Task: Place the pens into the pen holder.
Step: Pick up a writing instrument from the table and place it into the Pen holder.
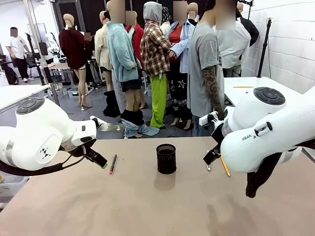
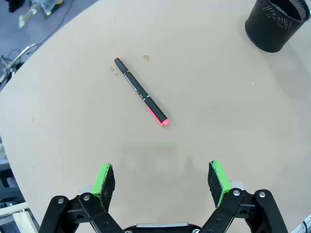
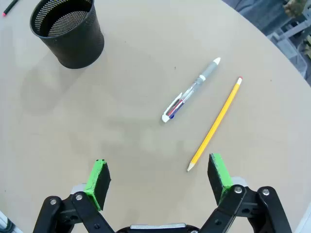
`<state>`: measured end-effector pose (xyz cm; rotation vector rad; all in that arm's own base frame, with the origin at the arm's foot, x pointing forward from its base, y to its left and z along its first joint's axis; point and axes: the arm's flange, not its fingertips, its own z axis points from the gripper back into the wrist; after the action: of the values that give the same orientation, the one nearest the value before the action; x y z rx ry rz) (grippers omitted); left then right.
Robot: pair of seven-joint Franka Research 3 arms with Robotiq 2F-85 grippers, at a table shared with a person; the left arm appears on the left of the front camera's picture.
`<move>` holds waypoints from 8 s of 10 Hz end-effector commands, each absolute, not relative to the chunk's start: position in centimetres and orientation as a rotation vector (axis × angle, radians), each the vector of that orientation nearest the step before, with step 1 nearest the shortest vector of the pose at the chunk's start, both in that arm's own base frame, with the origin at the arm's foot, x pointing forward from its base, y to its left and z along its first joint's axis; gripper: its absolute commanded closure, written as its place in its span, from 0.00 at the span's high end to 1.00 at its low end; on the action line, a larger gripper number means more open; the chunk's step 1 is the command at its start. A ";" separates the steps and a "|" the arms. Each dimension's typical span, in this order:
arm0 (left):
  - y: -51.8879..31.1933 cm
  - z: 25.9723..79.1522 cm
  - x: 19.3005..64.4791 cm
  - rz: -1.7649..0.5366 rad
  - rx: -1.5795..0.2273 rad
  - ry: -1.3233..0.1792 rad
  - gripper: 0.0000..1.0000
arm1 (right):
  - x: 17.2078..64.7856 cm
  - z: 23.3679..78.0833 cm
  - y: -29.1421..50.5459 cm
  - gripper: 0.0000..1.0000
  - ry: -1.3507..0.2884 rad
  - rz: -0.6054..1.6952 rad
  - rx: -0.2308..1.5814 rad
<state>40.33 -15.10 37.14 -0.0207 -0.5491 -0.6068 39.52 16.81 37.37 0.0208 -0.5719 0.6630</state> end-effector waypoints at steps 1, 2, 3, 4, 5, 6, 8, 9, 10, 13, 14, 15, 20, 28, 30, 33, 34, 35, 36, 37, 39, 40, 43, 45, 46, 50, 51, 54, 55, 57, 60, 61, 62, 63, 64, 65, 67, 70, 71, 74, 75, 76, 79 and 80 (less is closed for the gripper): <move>-15.1 37.1 40.3 -0.607 -0.021 -0.549 1.00 | 39.5 37.4 16.8 1.00 -0.572 0.663 0.021; -15.1 37.1 40.3 -0.607 -0.021 -0.549 1.00 | 39.5 37.4 16.8 1.00 -0.572 0.663 0.021; -15.1 37.1 40.3 -0.607 -0.021 -0.549 1.00 | 39.5 37.4 16.8 1.00 -0.572 0.663 0.021; -15.1 37.1 40.3 -0.607 -0.021 -0.549 1.00 | 39.5 37.4 16.8 1.00 -0.572 0.663 0.021; -15.1 37.1 40.3 -0.607 -0.021 -0.549 1.00 | 39.5 37.4 16.8 1.00 -0.572 0.663 0.021; -15.1 37.1 40.3 -0.607 -0.021 -0.549 1.00 | 39.5 37.4 16.8 1.00 -0.572 0.663 0.021; -15.1 37.1 40.3 -0.607 -0.021 -0.549 1.00 | 39.5 37.4 16.8 1.00 -0.572 0.663 0.021; -15.1 37.1 40.3 -0.607 -0.021 -0.549 1.00 | 39.5 37.4 16.8 1.00 -0.572 0.663 0.021; -15.1 37.1 40.3 -0.607 -0.021 -0.549 1.00 | 39.5 37.4 16.8 1.00 -0.572 0.663 0.020; -15.1 37.1 40.3 -0.607 -0.021 -0.549 1.00 | 43.4 37.2 17.8 1.00 -0.524 0.563 -0.084; -15.1 37.1 40.3 -0.607 -0.021 -0.549 1.00 | 44.2 37.2 18.0 1.00 -0.516 0.543 -0.093; -15.1 37.1 40.3 -0.607 -0.021 -0.549 1.00 | 45.4 36.9 18.2 1.00 -0.486 0.519 -0.100; -15.1 37.1 40.3 -0.607 -0.021 -0.549 1.00 | 51.9 34.1 17.6 1.00 -0.321 0.410 -0.130; -15.1 37.1 40.3 -0.607 -0.021 -0.549 1.00 | 55.7 30.8 13.7 1.00 -0.202 0.182 -0.049; -15.1 37.1 40.3 -0.607 -0.021 -0.549 1.00 | 55.9 30.4 13.7 1.00 -0.175 0.193 -0.045; -15.1 37.1 40.3 -0.607 -0.021 -0.549 1.00 | 56.0 30.2 13.9 0.62 -0.163 0.222 -0.061; -15.1 37.1 40.3 -0.607 -0.021 -0.549 1.00 | 56.0 30.3 14.0 0.42 -0.162 0.235 -0.073; -15.1 37.1 40.3 -0.607 -0.021 -0.549 1.00 | 56.0 30.2 14.0 0.22 -0.151 0.243 -0.074; -15.1 37.1 40.3 -0.607 -0.021 -0.549 1.00 | 56.1 30.1 14.1 0.02 -0.136 0.244 -0.063; -15.1 37.1 40.3 -0.607 -0.021 -0.549 1.00 | 56.1 30.0 14.0 0.00 -0.120 0.239 -0.051; -15.1 37.1 40.3 -0.607 -0.021 -0.549 1.00 | 56.1 30.0 13.9 0.00 -0.101 0.230 -0.044; -15.1 37.1 40.3 -0.607 -0.021 -0.549 1.00 | 56.1 29.7 13.9 0.00 -0.066 0.224 -0.039; -15.1 37.1 40.3 -0.607 -0.021 -0.549 1.00 | 56.2 30.2 14.5 0.00 -0.019 0.305 -0.020; -15.1 37.1 40.3 -0.607 -0.021 -0.549 1.00 | 55.1 33.2 14.5 0.00 -0.134 0.344 -0.002; -15.1 37.1 40.3 -0.607 -0.021 -0.549 1.00 | 54.5 35.0 14.4 0.00 -0.231 0.294 -0.025; -15.1 37.1 40.3 -0.607 -0.021 -0.549 1.00 | 52.1 41.2 16.5 0.00 -0.543 0.423 0.125; -15.1 37.1 40.3 -0.607 -0.021 -0.549 1.00 | 52.3 41.9 17.3 0.00 -0.579 0.479 0.177; -15.1 37.1 40.3 -0.607 -0.021 -0.549 1.00 | 53.0 44.2 19.6 0.00 -0.695 0.618 0.381; -15.1 37.1 40.3 -0.607 -0.021 -0.549 1.00 | 52.8 44.8 20.4 0.00 -0.711 0.675 0.494; -15.1 37.1 40.3 -0.607 -0.021 -0.549 1.00 | 52.2 45.5 21.5 0.00 -0.721 0.788 0.708; -15.1 37.1 40.3 -0.607 -0.021 -0.549 1.00 | 52.2 44.9 22.6 0.00 -0.757 0.867 0.863; -15.1 37.1 40.3 -0.607 -0.021 -0.549 1.00 | 52.3 44.3 23.0 0.00 -0.765 0.896 0.928; -15.1 37.1 40.3 -0.607 -0.021 -0.549 1.00 | 52.3 43.7 23.1 0.00 -0.771 0.896 0.993; -15.1 37.1 40.3 -0.607 -0.021 -0.549 1.00 | 52.5 43.3 23.3 0.00 -0.777 0.906 1.034; -15.1 37.1 40.3 -0.607 -0.021 -0.549 1.00 | 52.6 42.8 23.4 0.00 -0.795 0.934 1.086; -15.1 37.1 40.3 -0.607 -0.021 -0.549 1.00 | 52.7 42.1 23.7 0.00 -0.789 0.949 1.119; -15.1 37.1 40.3 -0.607 -0.021 -0.549 1.00 | 52.4 40.9 24.3 0.00 -0.775 0.979 1.164; -15.1 37.1 40.3 -0.607 -0.021 -0.549 1.00 | 53.4 38.3 25.1 0.00 -0.781 1.035 1.167; -15.1 37.1 40.3 -0.607 -0.021 -0.549 1.00 | 53.7 37.5 25.4 0.00 -0.771 1.089 1.204; -15.1 37.1 40.3 -0.607 -0.021 -0.549 1.00 | 54.4 35.8 25.6 0.00 -0.782 1.131 1.136; -15.1 37.1 40.3 -0.607 -0.021 -0.549 1.00 | 54.6 35.2 25.7 0.00 -0.765 1.156 1.098; -15.1 37.1 40.3 -0.607 -0.021 -0.549 1.00 | 55.0 34.5 25.4 0.00 -0.736 1.166 1.094; -15.1 37.1 40.3 -0.607 -0.021 -0.549 1.00 | 55.6 33.7 24.5 0.00 -0.734 1.153 1.076; -15.1 37.1 40.3 -0.607 -0.021 -0.549 1.00 | 55.6 33.5 24.5 0.00 -0.737 1.151 1.082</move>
<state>40.30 -15.27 37.11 -0.0190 -0.5487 -0.6109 54.94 24.08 33.68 1.0987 -0.7213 1.1418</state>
